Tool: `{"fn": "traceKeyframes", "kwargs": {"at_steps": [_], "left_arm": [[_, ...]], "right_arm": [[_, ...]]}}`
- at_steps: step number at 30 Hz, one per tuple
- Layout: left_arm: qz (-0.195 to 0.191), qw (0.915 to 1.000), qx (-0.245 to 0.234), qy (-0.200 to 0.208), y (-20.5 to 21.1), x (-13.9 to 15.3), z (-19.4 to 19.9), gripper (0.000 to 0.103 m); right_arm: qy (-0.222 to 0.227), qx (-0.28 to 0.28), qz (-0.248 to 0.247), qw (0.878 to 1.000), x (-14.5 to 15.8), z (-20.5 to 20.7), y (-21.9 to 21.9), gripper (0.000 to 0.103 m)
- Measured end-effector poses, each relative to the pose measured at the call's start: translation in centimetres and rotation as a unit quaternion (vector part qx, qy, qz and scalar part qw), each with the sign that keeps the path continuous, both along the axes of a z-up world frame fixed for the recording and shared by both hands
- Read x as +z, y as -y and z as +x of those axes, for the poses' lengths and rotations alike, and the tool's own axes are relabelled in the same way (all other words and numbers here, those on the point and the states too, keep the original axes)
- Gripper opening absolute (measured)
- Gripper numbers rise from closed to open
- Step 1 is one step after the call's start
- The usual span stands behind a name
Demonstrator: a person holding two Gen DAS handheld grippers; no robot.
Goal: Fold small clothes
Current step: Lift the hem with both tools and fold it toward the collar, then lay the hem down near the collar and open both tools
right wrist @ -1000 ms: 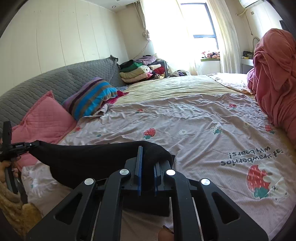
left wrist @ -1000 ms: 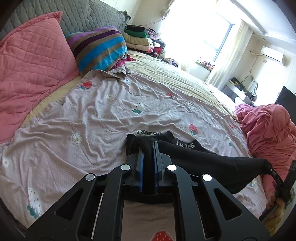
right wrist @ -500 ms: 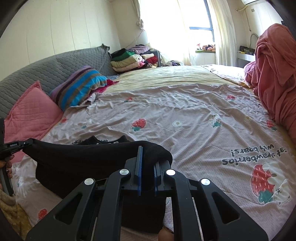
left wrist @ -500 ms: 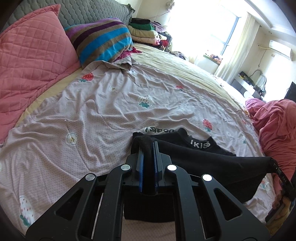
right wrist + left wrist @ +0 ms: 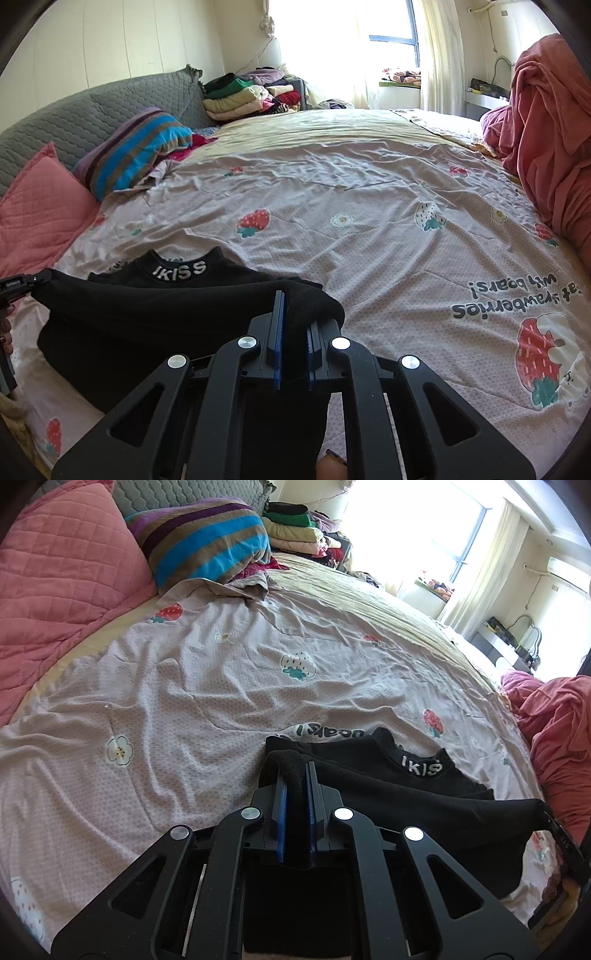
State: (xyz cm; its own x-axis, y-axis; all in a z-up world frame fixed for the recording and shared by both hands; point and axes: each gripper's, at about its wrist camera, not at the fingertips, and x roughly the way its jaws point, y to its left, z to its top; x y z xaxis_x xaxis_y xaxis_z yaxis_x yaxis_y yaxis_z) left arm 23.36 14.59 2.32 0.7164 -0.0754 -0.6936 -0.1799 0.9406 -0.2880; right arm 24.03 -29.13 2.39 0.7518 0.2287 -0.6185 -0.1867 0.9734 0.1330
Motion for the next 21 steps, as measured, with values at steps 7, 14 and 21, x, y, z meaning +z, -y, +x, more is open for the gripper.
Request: {"fn": "traceKeyframes", "kwargs": {"at_steps": [7, 14, 21], "left_arm": [[0.018, 0.9998, 0.001, -0.007, 0.2, -1.5, 0.6, 0.006], [0.039, 0.9992, 0.001, -0.008, 0.1, -1.8, 0.6, 0.009], [0.048, 0.9988, -0.002, -0.001, 0.1, -1.4, 0.2, 0.014]], "right_arm": [[-0.017, -0.006, -0.009, 1.0, -1.6, 1.0, -0.2, 0.008], [-0.025, -0.014, -0.014, 0.999, -2.5, 1.3, -0.4, 0.008], [-0.029, -0.025, -0.015, 0.999, -2.6, 1.4, -0.6, 0.018]]}}
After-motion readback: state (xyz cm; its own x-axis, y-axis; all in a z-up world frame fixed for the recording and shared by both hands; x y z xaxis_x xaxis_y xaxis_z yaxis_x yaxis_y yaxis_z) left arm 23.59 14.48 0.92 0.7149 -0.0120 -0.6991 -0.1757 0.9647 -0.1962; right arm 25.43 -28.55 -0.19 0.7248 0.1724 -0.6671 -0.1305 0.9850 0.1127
